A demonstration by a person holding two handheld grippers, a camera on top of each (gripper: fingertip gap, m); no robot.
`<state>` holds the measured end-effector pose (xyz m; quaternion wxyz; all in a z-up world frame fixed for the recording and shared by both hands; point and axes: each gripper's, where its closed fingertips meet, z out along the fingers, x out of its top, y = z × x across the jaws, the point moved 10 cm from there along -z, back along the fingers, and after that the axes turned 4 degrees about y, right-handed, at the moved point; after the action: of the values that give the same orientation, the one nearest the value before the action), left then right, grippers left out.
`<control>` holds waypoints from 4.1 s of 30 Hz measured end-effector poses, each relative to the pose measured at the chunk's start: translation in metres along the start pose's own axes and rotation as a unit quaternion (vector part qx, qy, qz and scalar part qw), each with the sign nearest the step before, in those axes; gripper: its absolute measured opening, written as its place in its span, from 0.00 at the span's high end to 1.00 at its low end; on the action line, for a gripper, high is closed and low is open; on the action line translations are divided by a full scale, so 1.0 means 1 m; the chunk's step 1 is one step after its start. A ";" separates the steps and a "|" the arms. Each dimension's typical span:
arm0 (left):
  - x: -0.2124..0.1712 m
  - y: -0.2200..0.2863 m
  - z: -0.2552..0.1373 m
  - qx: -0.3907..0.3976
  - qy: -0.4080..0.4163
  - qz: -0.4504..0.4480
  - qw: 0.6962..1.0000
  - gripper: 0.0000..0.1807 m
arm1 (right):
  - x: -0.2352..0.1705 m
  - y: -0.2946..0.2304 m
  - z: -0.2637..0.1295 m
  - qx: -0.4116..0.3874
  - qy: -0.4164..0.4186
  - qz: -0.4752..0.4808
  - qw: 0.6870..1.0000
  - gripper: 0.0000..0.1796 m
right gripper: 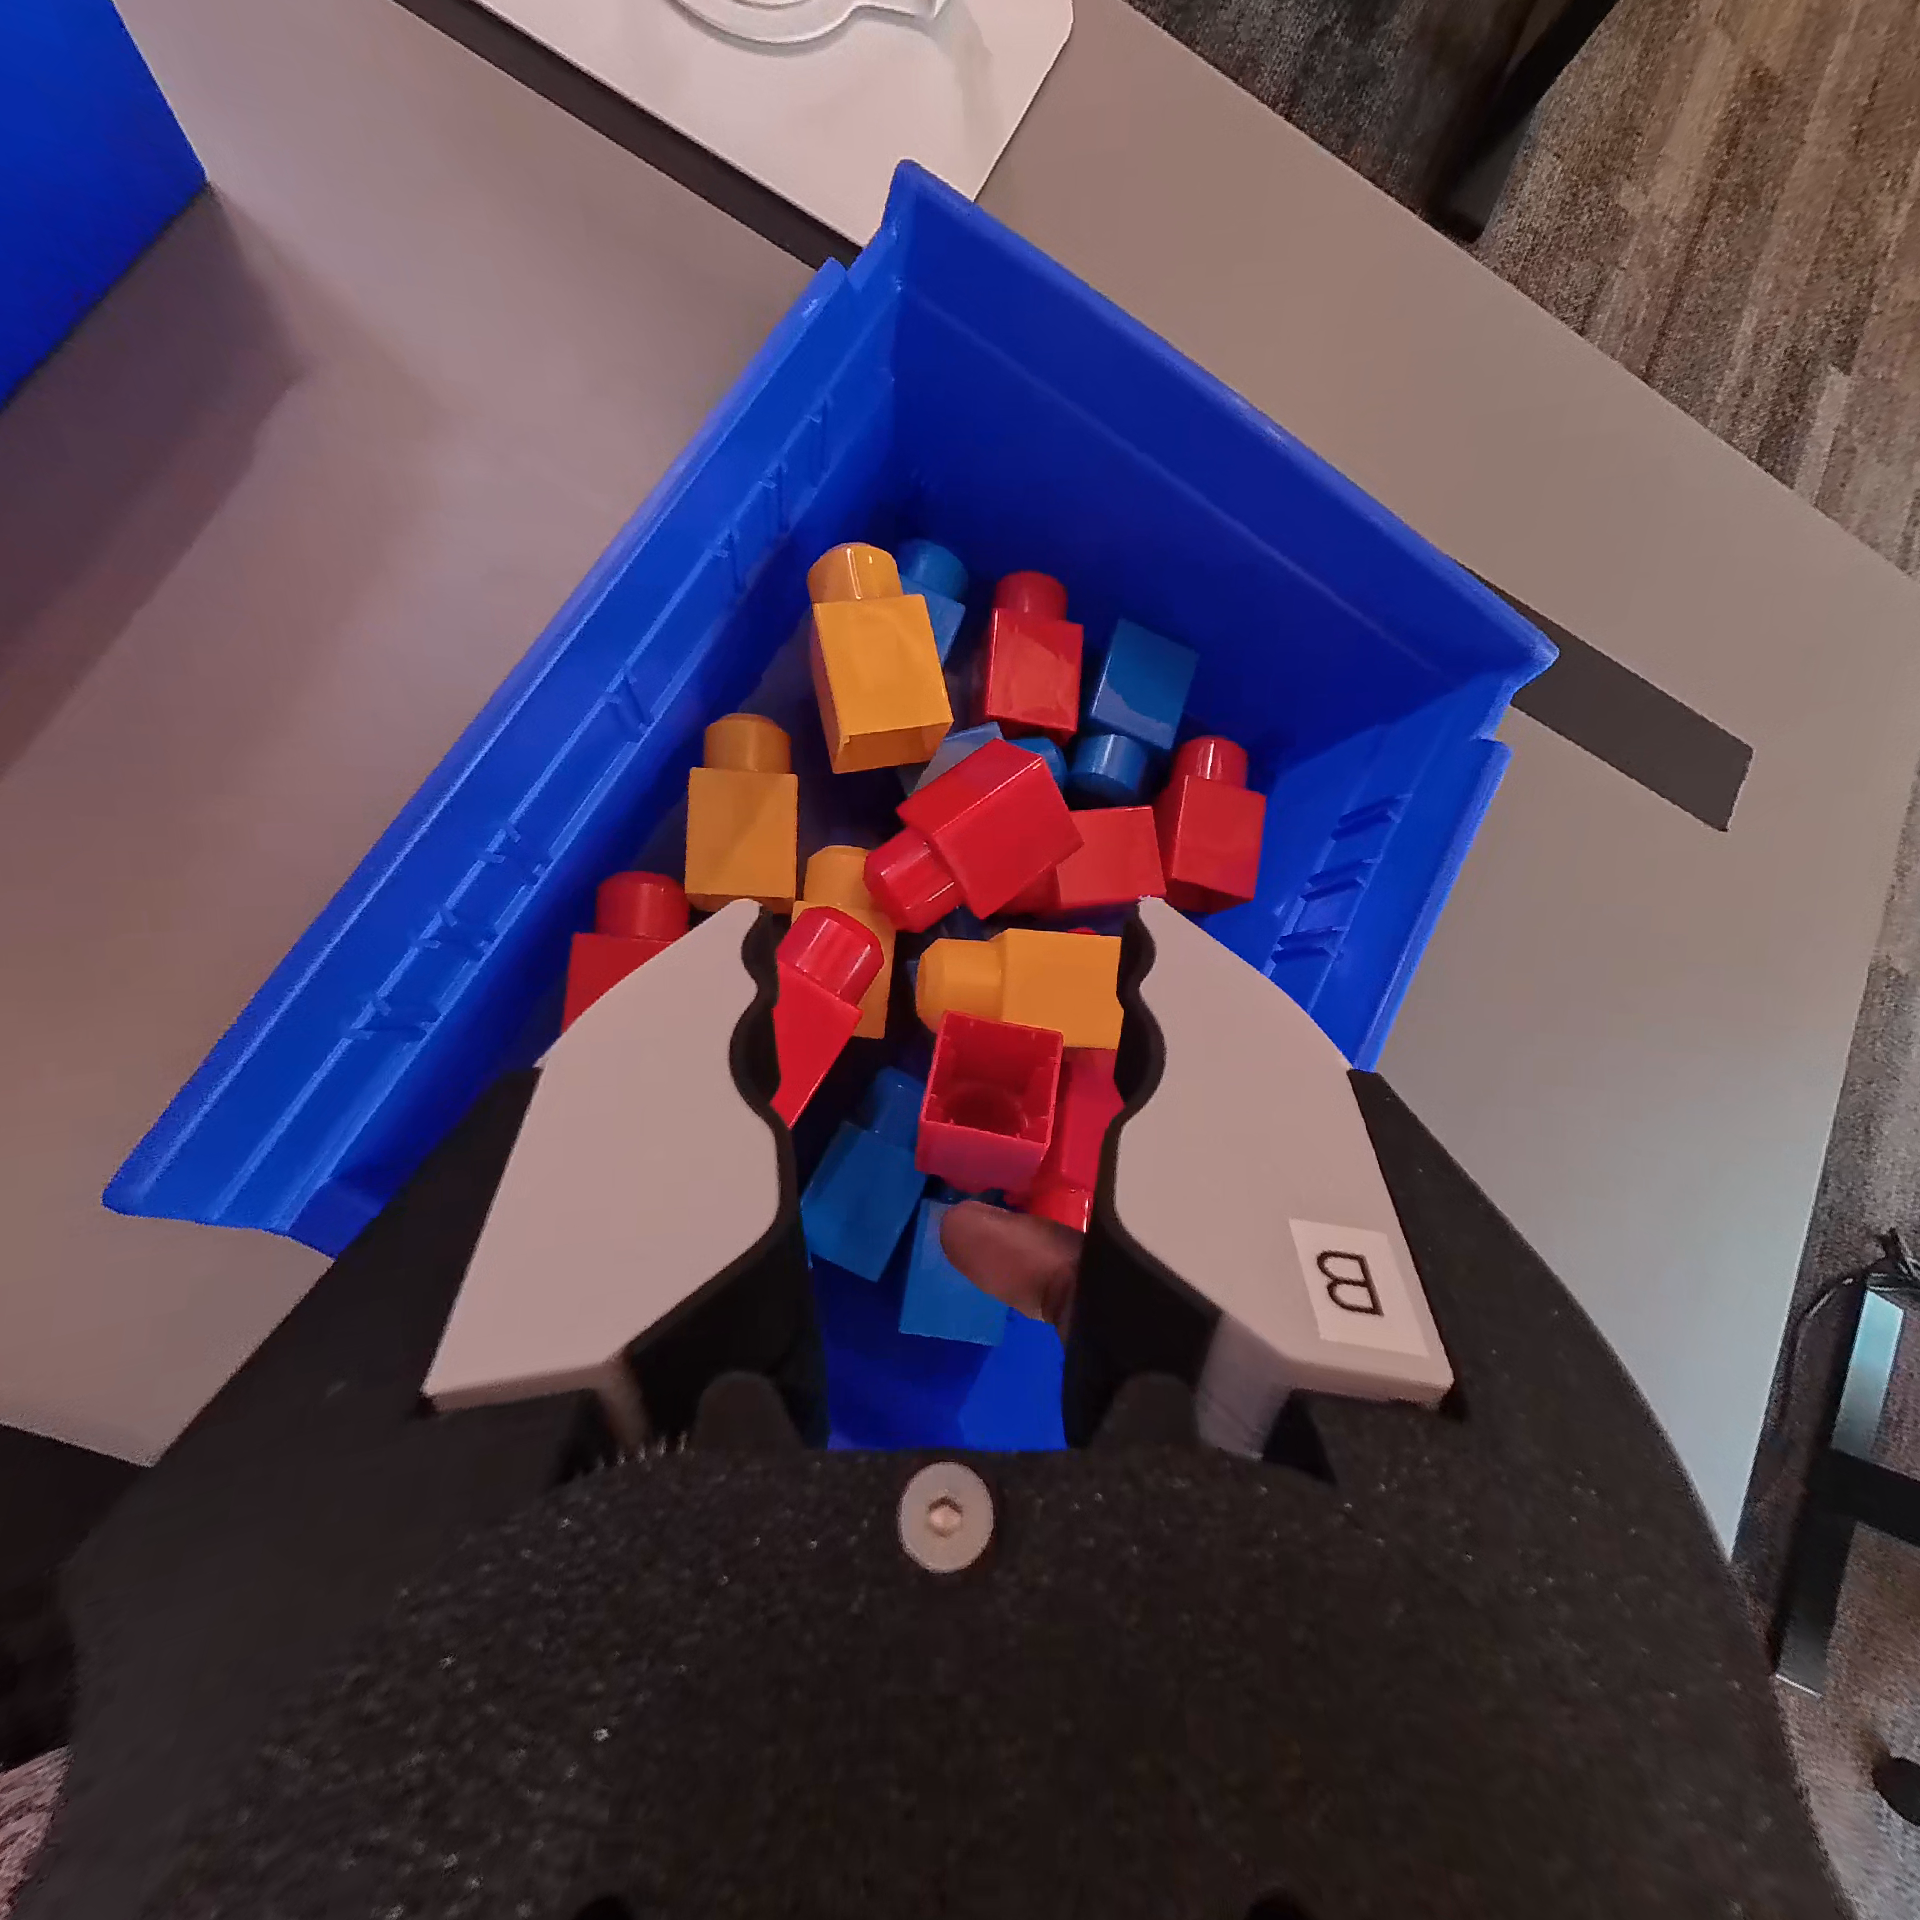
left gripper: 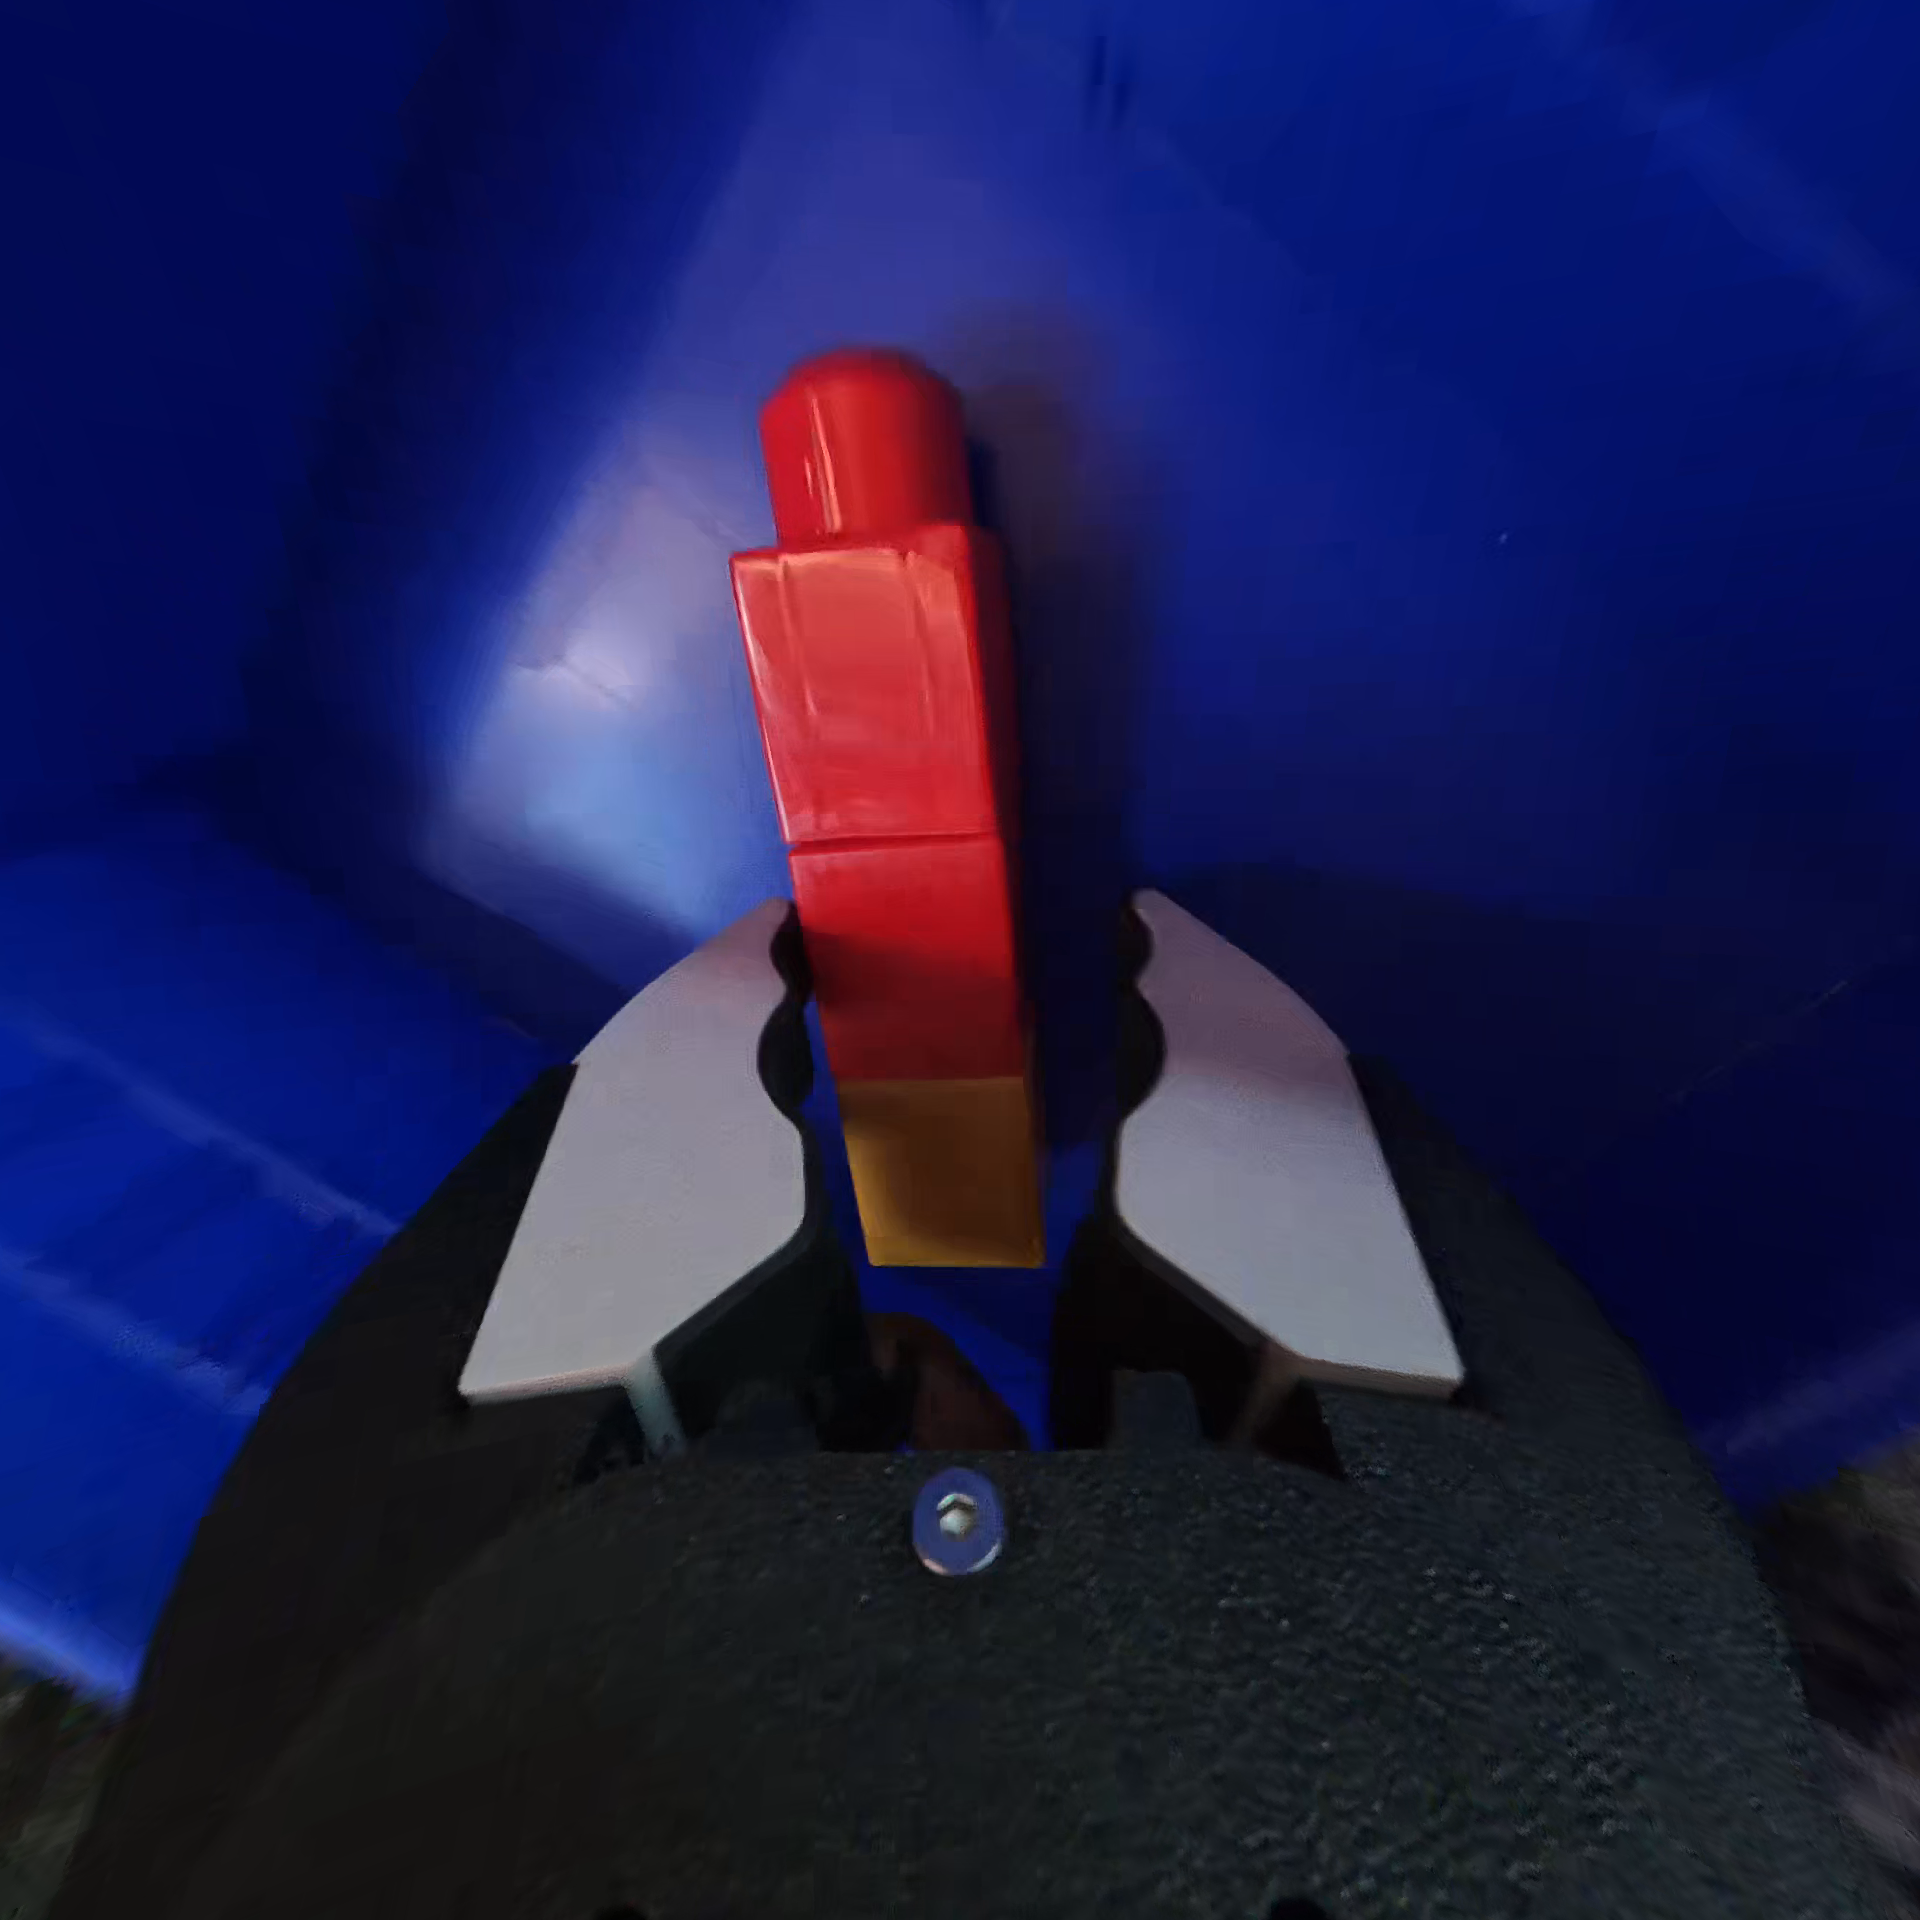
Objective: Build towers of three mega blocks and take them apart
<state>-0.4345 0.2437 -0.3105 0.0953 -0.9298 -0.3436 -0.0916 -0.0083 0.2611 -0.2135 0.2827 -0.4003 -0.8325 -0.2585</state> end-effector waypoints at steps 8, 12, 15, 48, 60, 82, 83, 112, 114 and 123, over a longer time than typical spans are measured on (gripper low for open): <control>0.025 0.000 -0.063 0.080 0.337 0.046 0.937 0.80 | 0.034 -0.023 -0.027 0.191 0.265 -0.008 0.945 0.68; 0.039 0.028 -0.132 0.038 0.634 0.079 0.769 0.80 | 0.067 -0.056 -0.054 0.350 0.469 -0.005 0.811 0.58; 0.053 0.049 -0.164 -0.006 0.763 0.054 0.644 0.80 | 0.089 -0.087 -0.064 0.391 0.541 -0.009 0.744 0.52; 0.069 0.067 -0.176 0.244 0.720 0.027 0.650 0.80 | 0.014 0.004 -0.041 0.067 0.197 0.070 0.976 0.80; 0.069 0.062 -0.188 0.014 0.805 -0.065 0.590 0.80 | 0.002 -0.002 0.041 0.134 0.023 0.077 0.988 0.79; 0.091 0.071 -0.170 -0.398 0.793 -0.312 0.339 0.81 | 0.107 -0.176 -0.072 -0.014 0.631 -0.276 0.724 0.76; 0.092 0.072 -0.170 -0.404 0.789 -0.315 0.338 0.81 | 0.107 -0.179 -0.072 -0.017 0.633 -0.280 0.721 0.79; -0.009 0.023 -0.213 -0.122 0.859 -0.234 0.438 0.80 | -0.011 0.048 0.065 -0.072 0.139 0.244 0.957 0.81; -0.002 0.027 -0.213 -0.126 0.852 -0.218 0.459 0.80 | -0.012 0.049 0.069 -0.083 0.137 0.249 0.955 0.78; 0.046 0.051 -0.198 -0.054 0.774 -0.091 0.624 0.80 | 0.030 0.022 0.011 0.048 0.321 0.184 0.928 0.67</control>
<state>-0.3875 0.1861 -0.1141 0.2671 -0.4837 -0.2202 -0.8039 -0.0090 0.2962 -0.1963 0.5962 -0.4279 -0.6207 -0.2759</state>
